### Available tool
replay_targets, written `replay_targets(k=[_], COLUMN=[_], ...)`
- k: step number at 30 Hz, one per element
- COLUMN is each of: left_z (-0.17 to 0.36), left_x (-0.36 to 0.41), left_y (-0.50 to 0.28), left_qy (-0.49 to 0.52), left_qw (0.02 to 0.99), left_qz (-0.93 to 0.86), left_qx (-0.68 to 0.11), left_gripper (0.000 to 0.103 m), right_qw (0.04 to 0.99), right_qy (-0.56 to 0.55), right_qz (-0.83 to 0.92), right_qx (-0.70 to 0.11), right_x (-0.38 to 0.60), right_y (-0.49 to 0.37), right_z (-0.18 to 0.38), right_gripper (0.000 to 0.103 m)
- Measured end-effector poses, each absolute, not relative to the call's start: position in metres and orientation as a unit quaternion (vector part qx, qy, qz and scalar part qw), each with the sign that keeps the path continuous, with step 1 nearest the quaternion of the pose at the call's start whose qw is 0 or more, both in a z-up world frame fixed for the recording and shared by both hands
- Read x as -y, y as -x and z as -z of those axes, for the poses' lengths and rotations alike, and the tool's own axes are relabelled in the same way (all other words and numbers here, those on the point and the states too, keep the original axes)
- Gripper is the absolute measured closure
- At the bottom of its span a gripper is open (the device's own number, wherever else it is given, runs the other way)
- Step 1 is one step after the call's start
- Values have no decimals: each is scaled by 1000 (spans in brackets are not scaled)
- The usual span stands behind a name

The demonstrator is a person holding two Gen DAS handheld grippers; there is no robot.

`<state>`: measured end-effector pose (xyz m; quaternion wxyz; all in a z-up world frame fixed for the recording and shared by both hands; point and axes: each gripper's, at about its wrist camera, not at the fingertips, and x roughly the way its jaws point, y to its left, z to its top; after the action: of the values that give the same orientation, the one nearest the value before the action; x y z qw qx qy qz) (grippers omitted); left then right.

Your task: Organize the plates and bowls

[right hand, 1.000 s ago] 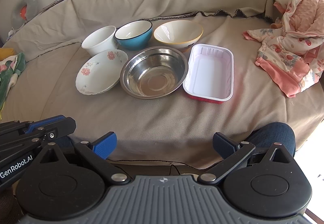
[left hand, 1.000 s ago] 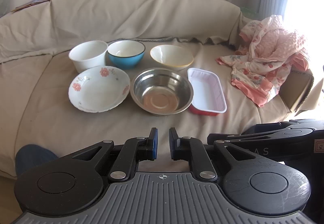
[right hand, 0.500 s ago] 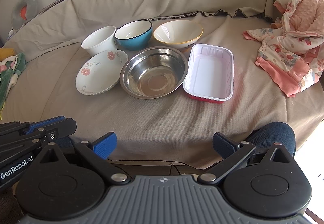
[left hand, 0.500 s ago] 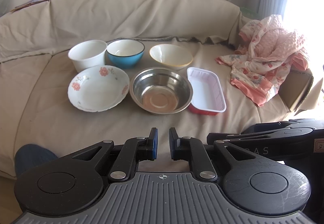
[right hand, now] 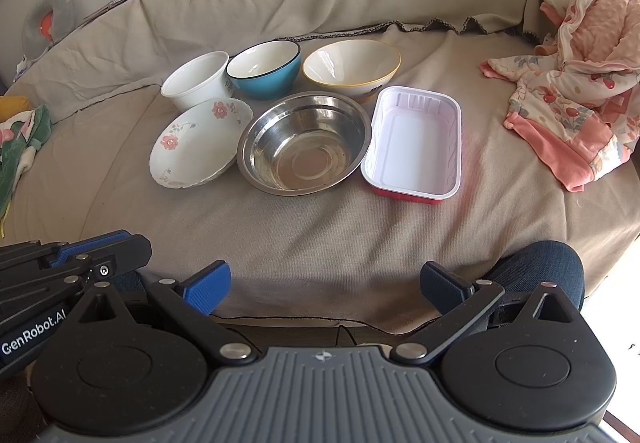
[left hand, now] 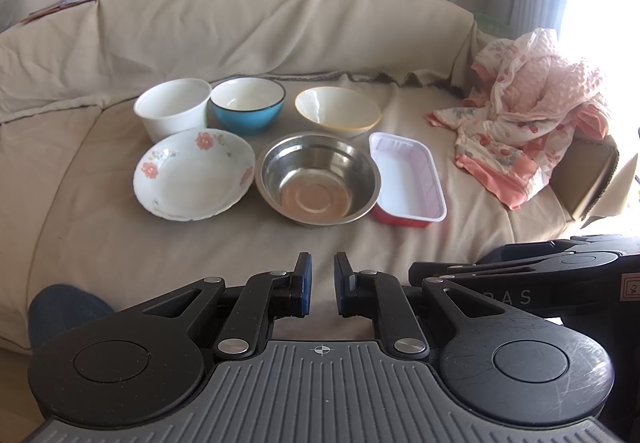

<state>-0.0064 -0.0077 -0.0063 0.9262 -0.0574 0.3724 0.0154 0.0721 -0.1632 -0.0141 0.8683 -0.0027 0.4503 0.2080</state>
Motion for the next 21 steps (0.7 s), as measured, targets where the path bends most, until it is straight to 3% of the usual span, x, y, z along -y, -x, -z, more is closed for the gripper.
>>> replay_targets(k=[21], left_z=[4], left_x=[9], left_y=[6], left_qy=[57], left_qw=[928], left_qz=[-13], left_qx=[-369], left_gripper=[89], right_qw=[868], right_qy=[2], right_qz=[-209], right_qx=[-451], right_x=[163], right_y=[-72], right_z=[14], right_gripper=[1])
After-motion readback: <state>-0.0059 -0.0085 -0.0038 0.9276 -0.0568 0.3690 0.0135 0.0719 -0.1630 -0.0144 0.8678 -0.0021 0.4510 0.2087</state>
